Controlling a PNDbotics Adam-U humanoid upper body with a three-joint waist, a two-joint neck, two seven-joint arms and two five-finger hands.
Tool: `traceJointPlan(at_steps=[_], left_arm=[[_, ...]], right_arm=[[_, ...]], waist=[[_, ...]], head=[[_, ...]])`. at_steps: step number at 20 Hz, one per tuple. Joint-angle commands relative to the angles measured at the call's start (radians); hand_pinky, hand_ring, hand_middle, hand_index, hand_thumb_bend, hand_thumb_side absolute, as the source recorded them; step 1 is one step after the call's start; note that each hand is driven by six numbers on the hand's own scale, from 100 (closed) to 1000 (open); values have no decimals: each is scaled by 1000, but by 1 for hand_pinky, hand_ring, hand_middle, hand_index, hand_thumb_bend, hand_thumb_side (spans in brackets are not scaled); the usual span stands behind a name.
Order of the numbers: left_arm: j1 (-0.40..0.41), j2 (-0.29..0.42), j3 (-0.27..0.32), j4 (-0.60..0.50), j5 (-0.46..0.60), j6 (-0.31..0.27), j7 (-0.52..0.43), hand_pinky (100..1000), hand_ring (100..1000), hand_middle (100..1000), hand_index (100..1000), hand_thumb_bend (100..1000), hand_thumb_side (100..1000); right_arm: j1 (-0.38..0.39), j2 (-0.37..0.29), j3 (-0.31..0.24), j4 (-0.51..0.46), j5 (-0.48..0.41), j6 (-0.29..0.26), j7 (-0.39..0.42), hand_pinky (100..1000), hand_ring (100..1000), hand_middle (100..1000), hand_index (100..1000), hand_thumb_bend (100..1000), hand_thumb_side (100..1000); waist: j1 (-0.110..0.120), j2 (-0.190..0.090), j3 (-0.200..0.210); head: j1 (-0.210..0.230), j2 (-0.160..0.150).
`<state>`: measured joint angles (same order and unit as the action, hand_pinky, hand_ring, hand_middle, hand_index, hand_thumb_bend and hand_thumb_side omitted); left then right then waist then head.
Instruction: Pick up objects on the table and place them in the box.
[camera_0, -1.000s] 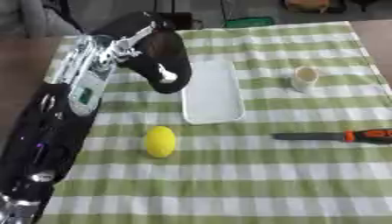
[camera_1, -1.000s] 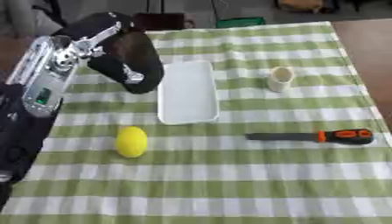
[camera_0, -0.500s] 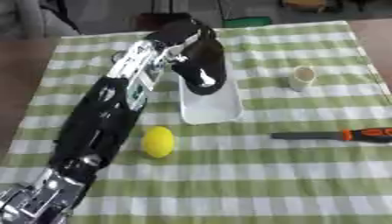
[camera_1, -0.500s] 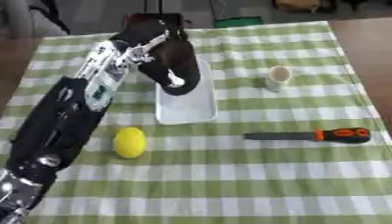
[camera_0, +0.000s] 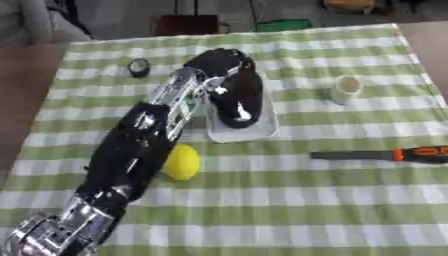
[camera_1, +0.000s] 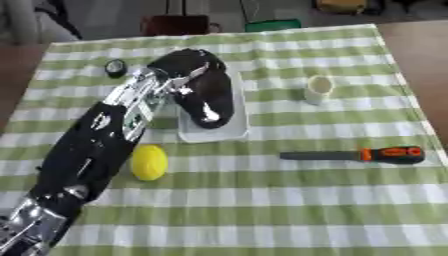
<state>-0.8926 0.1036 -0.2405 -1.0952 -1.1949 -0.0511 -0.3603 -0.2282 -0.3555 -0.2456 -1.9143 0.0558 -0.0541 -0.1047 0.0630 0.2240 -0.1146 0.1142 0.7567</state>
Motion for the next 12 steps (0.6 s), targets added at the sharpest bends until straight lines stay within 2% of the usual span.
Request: traceJointPlan(at_steps=[1,2,3,6,7,10,11,12], left_arm=[[-3,1,16,3,-16,-7,81,715,787,814,894,907,676],[0,2,21,-6,-14,-13,116,777,832,847,909,978,753],[4,4,25,-14,-10,-19,145,830,875,880,922,1000,832],[15,9,39,-68,18,-24,216,832,877,882,923,1000,839],[15,10,43,-85,28,-25,229,867,895,895,929,1000,908],[41,34,75,-255,126,-33,273,865,893,893,931,1000,898],[49,44,84,-307,155,-27,272,823,854,865,918,1000,837],[75,66,116,-409,225,-20,298,797,836,853,909,975,827]], right_arm=[[-7,-12,-5,-9,-6,-1,0,577,662,714,819,447,738],[-6,-12,-6,-8,-6,-1,-1,577,662,714,819,448,738],[-5,-12,-7,-8,-6,-1,-1,577,662,714,819,448,738],[-4,-11,-8,-8,-6,-1,-3,577,662,714,819,448,738],[-4,-11,-8,-8,-6,-1,-3,577,662,714,819,451,739],[-2,-11,-8,-7,-5,-1,-2,577,662,714,819,451,739],[-1,-11,-9,-7,-5,-1,-2,577,662,713,819,451,739],[-1,-11,-10,-6,-5,-1,-4,577,662,714,819,452,739]], waist=[[-9,-19,2],[-10,-19,3],[-11,-20,3],[-12,-20,6],[-13,-21,7],[-14,-24,17],[-15,-25,20],[-15,-27,28]], head=[[4,-3],[5,-3],[5,-3],[5,-3],[5,-2],[4,-1],[4,-1],[3,1]])
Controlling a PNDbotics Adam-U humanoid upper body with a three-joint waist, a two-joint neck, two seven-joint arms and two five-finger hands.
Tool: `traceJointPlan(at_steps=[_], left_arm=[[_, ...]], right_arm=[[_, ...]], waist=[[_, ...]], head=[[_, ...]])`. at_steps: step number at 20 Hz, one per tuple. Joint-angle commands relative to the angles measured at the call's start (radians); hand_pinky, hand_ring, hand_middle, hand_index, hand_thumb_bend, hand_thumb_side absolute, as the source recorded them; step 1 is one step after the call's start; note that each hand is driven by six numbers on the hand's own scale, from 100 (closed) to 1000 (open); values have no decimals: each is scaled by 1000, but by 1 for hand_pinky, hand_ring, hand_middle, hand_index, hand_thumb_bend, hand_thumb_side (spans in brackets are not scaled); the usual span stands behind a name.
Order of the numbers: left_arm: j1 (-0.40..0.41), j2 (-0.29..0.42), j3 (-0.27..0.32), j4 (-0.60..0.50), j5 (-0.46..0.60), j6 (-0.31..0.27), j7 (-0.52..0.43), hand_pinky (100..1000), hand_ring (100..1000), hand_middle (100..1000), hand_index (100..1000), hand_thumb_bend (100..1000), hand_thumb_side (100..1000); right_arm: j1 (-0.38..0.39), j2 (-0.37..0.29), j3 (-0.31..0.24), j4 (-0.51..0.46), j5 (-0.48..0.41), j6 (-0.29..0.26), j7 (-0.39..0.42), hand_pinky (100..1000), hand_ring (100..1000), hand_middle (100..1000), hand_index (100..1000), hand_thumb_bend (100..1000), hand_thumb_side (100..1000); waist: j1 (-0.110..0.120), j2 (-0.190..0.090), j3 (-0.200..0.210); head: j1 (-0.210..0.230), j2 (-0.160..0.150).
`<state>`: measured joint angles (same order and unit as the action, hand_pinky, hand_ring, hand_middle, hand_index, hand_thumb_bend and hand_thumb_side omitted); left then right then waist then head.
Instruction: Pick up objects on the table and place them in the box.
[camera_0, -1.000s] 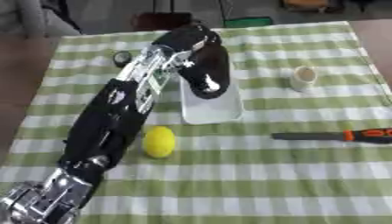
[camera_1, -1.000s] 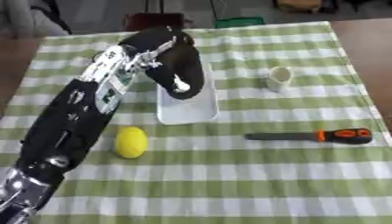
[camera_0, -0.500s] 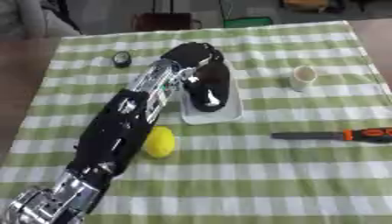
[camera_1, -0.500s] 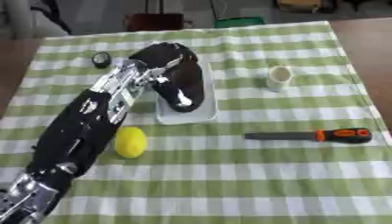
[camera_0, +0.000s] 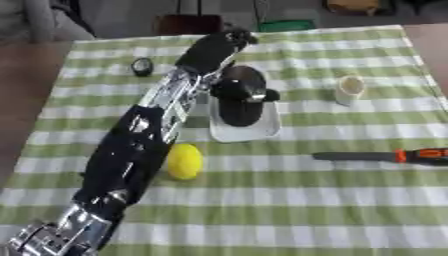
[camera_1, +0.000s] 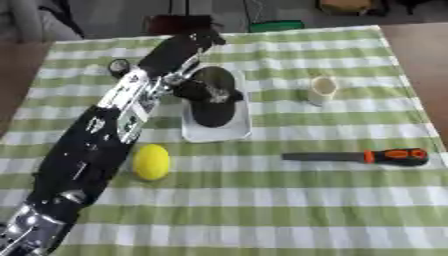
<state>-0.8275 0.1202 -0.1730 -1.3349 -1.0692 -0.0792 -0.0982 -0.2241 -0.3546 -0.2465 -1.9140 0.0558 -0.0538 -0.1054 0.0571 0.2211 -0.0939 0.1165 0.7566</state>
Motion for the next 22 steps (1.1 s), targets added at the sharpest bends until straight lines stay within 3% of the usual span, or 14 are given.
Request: traceJointPlan(at_steps=[1,4,9,15,22], left_arm=[[37,72,70,-258,180,23,51,777,826,844,901,923,810],[138,132,136,-455,445,71,136,752,816,834,896,884,800],[320,194,220,-557,712,69,268,740,809,832,903,856,841],[421,196,257,-530,783,60,301,723,793,824,902,840,846],[458,186,275,-516,786,59,312,716,780,817,901,835,845]], right_arm=[[-5,-12,-9,-7,-5,-2,-4,577,663,714,819,454,738],[-3,-16,-11,-7,-4,-2,-6,577,664,715,820,457,739],[-2,-17,-14,-8,0,1,-10,577,663,714,819,458,739],[-5,-19,-14,-8,1,1,-12,577,663,714,818,459,739],[-6,-21,-14,-8,2,1,-14,576,663,714,817,462,737]], waist=[[-10,-25,12],[-7,-29,26],[-3,-34,47],[-10,-36,50],[-15,-36,58]], head=[[1,2],[-6,5],[-16,4],[-13,-1],[-7,2]])
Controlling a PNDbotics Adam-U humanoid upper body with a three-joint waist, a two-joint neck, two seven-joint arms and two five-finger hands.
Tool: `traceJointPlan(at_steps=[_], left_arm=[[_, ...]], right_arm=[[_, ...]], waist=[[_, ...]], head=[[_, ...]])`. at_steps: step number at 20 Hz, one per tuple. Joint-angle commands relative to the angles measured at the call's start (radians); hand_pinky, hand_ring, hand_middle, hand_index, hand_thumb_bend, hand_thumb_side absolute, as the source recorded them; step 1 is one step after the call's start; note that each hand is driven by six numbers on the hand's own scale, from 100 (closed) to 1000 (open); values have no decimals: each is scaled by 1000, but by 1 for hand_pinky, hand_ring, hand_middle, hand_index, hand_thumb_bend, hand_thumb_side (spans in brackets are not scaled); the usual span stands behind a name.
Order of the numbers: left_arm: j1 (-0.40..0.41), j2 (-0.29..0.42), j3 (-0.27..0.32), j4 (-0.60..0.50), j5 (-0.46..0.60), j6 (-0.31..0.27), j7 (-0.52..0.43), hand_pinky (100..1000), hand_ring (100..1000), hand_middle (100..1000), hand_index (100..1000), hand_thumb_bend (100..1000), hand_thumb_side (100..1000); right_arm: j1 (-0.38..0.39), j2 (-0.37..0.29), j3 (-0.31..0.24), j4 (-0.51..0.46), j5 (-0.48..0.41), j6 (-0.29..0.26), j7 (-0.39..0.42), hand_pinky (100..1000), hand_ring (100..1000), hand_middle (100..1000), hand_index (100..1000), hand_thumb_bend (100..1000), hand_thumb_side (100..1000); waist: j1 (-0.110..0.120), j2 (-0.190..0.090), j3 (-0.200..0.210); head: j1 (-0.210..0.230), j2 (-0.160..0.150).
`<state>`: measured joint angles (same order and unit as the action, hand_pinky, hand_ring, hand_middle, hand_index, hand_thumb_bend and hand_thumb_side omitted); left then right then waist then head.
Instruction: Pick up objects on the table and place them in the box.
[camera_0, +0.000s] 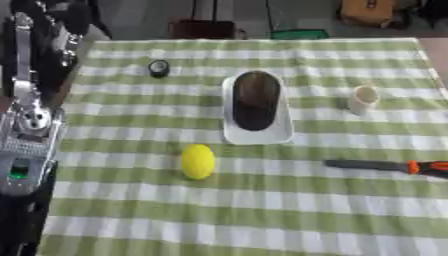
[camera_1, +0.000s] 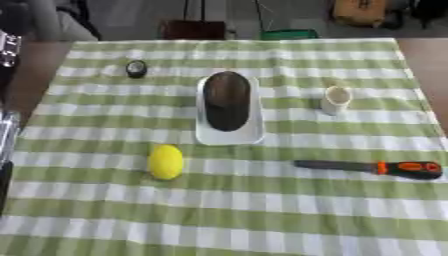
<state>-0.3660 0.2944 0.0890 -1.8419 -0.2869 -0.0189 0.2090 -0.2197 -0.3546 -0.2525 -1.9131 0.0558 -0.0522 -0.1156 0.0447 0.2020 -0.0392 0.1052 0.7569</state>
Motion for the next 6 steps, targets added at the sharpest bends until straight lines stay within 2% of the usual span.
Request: traceJointPlan(at_steps=[1,6], left_arm=[[0,12,14,-10,3,-1,6,716,780,817,901,835,845],[5,7,18,-13,1,-1,5,712,770,811,899,837,842]], right_arm=[[-11,-22,-8,-9,2,-1,-4,576,663,714,817,462,737],[-11,-22,-8,-9,4,-1,-4,576,662,713,817,463,736]], waist=[[-3,-17,5],[-3,-14,8]], head=[[6,2],[8,4]])
